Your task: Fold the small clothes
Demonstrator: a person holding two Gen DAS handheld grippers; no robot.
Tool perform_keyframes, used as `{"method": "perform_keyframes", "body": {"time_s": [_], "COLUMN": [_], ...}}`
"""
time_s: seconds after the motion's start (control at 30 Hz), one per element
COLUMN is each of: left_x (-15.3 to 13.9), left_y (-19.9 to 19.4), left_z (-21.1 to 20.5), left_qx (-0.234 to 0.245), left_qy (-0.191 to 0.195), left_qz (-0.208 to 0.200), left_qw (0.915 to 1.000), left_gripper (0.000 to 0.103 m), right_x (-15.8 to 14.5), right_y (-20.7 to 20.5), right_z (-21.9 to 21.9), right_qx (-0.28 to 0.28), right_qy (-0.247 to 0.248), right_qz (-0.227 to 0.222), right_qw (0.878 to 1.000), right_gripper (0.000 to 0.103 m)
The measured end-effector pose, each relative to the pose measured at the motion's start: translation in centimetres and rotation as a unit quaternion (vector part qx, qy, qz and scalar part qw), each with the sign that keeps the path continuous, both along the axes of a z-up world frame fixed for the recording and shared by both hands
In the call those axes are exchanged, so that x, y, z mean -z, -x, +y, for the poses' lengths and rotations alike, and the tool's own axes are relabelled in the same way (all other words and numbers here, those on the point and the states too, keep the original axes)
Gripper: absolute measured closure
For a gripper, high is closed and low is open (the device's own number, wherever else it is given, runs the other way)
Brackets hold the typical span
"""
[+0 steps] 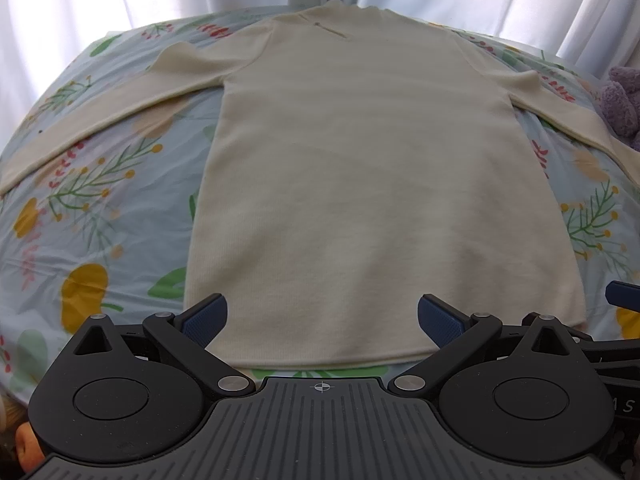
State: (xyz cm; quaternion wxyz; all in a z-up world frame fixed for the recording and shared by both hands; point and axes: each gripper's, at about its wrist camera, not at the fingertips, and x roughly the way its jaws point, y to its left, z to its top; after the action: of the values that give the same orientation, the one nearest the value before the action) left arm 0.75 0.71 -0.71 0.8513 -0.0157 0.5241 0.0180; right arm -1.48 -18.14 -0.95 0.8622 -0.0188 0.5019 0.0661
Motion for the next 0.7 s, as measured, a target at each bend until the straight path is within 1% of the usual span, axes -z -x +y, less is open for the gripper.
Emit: {"method": "perform_keyframes", "body": {"time_s": [0.53, 0.7], "left_x": [0.37, 0.54], "left_y": [-0.66, -0.94], "left_z": [-0.27, -0.18], "left_qx": [-0.004, -0.007], "left_qy": [-0.003, -0.004], "left_qz": [0.013, 0.019], "left_qw": [0.9999, 0.9998], "left_gripper": [0.0, 0.0], "right_x": [0.17, 0.31], "right_y": [-0.46, -0.76], "right_z": [-0.5, -0.92], "right_qx": [-0.003, -0.005], "right_qy": [-0.016, -0.031], "right_qz": [0.004, 0.007], "right_qw": [1.0, 0.999], "right_gripper": [0.004, 0.004]}}
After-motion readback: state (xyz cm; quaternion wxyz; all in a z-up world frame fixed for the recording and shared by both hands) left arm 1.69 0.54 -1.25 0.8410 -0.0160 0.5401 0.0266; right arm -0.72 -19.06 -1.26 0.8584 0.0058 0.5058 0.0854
